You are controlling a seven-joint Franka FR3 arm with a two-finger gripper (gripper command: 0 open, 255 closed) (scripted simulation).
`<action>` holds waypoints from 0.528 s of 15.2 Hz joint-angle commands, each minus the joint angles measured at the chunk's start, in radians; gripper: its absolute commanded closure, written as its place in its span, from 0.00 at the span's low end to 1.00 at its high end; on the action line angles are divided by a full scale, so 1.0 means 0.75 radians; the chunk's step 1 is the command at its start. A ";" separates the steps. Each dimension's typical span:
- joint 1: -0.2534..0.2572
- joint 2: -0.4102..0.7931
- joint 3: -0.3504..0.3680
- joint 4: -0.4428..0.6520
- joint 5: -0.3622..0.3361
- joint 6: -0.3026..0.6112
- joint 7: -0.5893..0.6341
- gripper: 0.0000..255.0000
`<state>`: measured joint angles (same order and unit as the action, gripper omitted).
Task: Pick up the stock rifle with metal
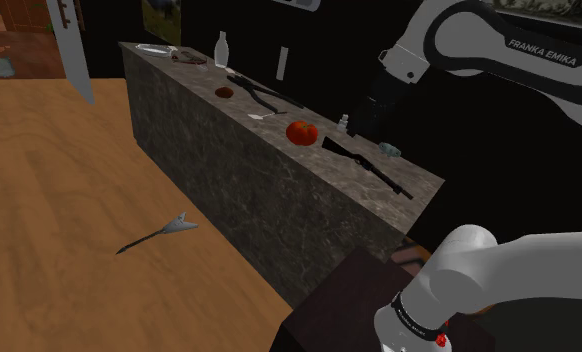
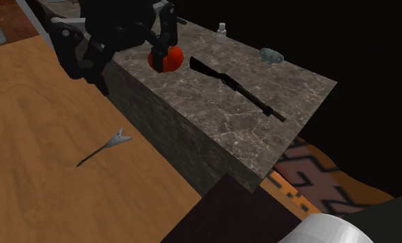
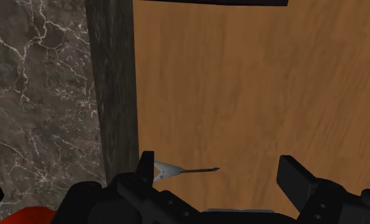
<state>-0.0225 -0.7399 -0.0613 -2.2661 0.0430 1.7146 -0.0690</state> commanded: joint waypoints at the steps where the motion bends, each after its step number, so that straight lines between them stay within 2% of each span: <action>1: 0.000 0.000 0.000 0.000 0.000 0.000 0.000 0.00; 8: -0.056 0.084 -0.171 -0.082 -0.088 0.147 -0.196 0.00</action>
<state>-0.0584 -0.6865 -0.1719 -2.3234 -0.0142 1.8126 -0.1946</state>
